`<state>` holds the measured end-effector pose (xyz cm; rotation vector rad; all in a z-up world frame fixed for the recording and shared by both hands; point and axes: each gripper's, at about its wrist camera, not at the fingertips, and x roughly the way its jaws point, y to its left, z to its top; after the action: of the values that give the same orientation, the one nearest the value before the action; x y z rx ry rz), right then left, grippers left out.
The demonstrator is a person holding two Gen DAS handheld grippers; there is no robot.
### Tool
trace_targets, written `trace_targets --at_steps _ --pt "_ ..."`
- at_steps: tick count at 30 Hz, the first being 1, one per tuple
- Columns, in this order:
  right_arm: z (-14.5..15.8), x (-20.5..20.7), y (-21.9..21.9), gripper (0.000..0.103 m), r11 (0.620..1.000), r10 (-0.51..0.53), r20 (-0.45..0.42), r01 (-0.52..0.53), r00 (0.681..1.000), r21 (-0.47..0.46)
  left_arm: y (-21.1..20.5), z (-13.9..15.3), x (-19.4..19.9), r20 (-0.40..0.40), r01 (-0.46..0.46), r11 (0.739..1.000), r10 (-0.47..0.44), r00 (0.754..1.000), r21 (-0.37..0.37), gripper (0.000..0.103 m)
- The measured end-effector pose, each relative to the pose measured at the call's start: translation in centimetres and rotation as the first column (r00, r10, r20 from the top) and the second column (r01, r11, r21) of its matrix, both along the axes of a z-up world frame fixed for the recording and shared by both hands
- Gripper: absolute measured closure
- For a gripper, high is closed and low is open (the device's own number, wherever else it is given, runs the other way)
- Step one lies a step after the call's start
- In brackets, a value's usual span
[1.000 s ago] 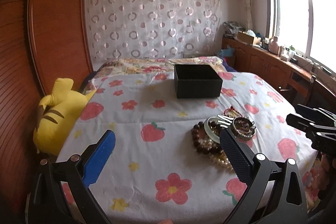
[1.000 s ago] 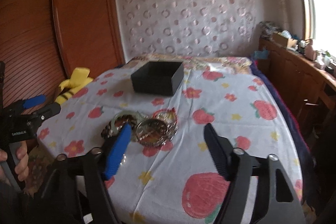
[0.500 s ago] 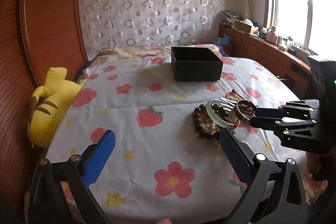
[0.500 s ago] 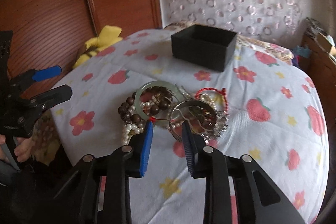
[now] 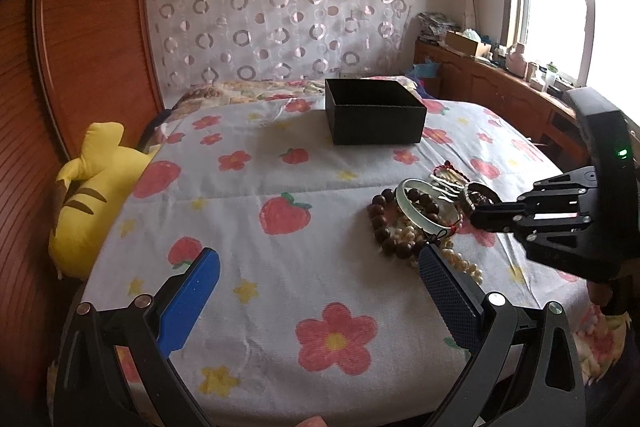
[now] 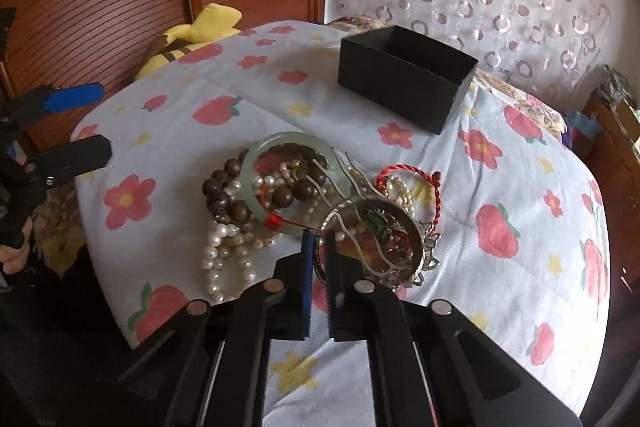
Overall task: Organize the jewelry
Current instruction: 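Grasp the silver bangle with the right tool while the left tool grasps the jade bangle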
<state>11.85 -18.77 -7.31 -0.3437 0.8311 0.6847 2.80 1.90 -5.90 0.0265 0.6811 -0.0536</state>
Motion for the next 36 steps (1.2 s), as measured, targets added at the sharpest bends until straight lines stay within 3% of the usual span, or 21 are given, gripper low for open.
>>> trace_targets --at_steps 8,13,17,19,21,24,27,36 --pt "3.8 -0.8 -3.5 0.098 0.978 -0.043 0.027 0.036 0.999 0.205 -0.4 -0.6 0.6 -0.016 0.022 1.000 -0.022 1.000 -0.011 0.007" --pt "4.9 -1.9 -5.0 0.098 0.981 -0.078 0.077 0.062 0.994 0.185 -1.0 -0.4 1.4 -0.013 0.084 0.996 -0.085 0.996 -0.035 0.007" --pt "3.3 -2.1 -6.1 0.098 0.986 -0.113 0.069 0.103 0.991 0.134 -1.9 -0.3 2.8 -0.019 0.151 0.987 -0.152 0.988 -0.053 0.007" --pt "2.1 -2.1 -6.7 0.098 0.986 -0.130 0.050 0.124 0.990 0.111 -2.3 -0.3 3.7 -0.023 0.182 0.981 -0.184 0.983 -0.066 0.018" --pt "1.2 -2.2 -7.0 0.098 0.986 -0.144 0.046 0.140 0.988 0.095 -2.8 -0.6 5.0 -0.050 0.209 0.974 -0.214 0.976 -0.084 0.041" --pt "0.2 -2.2 -7.3 0.098 0.984 -0.167 0.046 0.164 0.985 0.075 -3.3 -1.0 6.5 -0.084 0.228 0.969 -0.236 0.968 -0.095 0.066" --pt "-0.4 -2.0 -7.6 0.098 0.982 -0.178 0.043 0.175 0.983 0.069 -3.6 -1.4 8.1 -0.125 0.231 0.967 -0.244 0.962 -0.110 0.072" --pt "-1.6 -1.7 -7.4 0.098 0.979 -0.200 0.036 0.198 0.979 0.039 -4.8 -2.1 10.8 -0.203 0.271 0.951 -0.298 0.933 -0.153 0.074"
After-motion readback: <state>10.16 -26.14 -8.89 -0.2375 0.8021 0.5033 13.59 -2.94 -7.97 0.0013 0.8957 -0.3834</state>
